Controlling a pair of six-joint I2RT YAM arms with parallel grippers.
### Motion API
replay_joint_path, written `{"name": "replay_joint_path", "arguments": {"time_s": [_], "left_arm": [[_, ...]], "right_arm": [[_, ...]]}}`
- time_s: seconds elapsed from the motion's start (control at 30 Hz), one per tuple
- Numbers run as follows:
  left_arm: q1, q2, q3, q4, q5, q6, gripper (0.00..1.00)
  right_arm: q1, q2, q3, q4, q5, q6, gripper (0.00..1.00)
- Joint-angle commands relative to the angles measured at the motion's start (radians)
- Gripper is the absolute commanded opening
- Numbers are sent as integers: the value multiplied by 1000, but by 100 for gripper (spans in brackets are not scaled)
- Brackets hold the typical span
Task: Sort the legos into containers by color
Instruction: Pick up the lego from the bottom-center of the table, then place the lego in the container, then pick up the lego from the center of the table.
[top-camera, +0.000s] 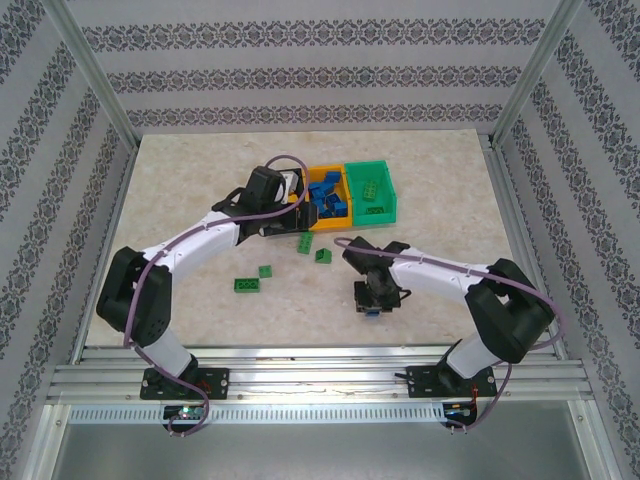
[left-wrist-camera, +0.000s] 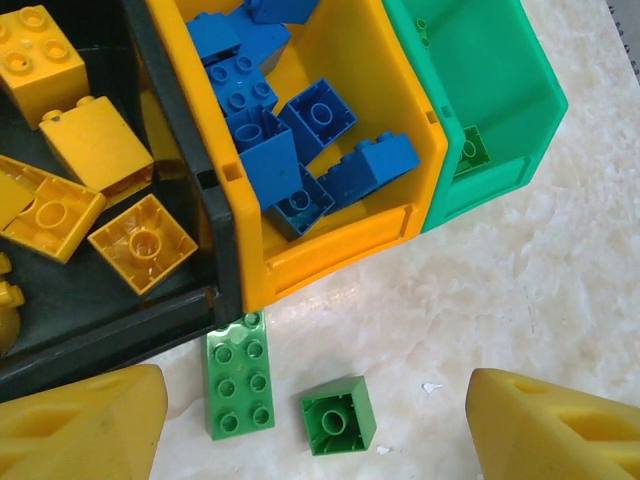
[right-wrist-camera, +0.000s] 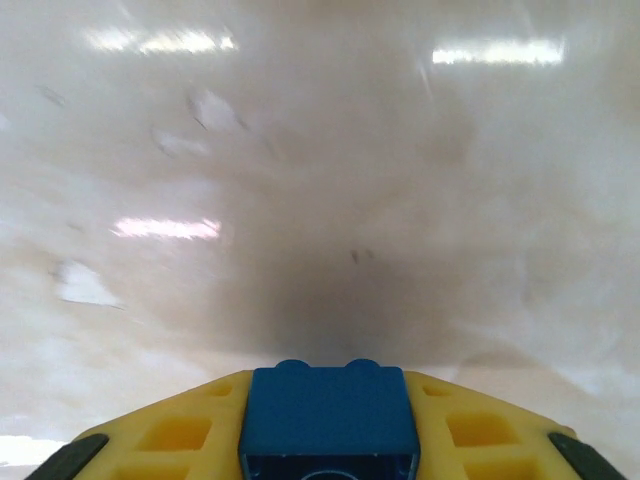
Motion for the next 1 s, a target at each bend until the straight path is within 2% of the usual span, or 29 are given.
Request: {"name": "replay_joint_path", "arguments": {"time_s": [0.0, 0.1, 0.27, 0.4, 0.5, 0.57, 0.63, 0.73, 0.97], "left_arm": [[-11, -57, -52, -31, -25, -7, 78], [-11, -89, -96, -56, -35, -3, 78], [-10, -98, -139, -156, -23, 35, 79], [-9, -101, -164, -218, -18, 41, 79], [-8, -124, -192, -257, -74, 33, 79], [0, -150, -220, -259, -94, 20, 80], [13, -173, -251, -248, -91, 9, 80], [25, -181, -270, -244, -82, 5, 81], [40, -111, -222, -198, -40, 14, 81]], "right_arm": [[-87, 14, 95, 43, -39, -92, 33], [-163, 71, 239, 70, -68, -151, 33], [-225, 260, 561, 109, -81, -212, 37], [-254, 427, 809, 108, -94, -252, 41], [-261, 553, 1012, 45, -96, -278, 45], [-260, 595, 1085, 18, -94, -286, 50], [-254, 599, 1095, 12, -89, -293, 54], [-241, 553, 1013, 37, -93, -310, 54], [-157, 343, 642, 135, -56, -324, 54]]}}
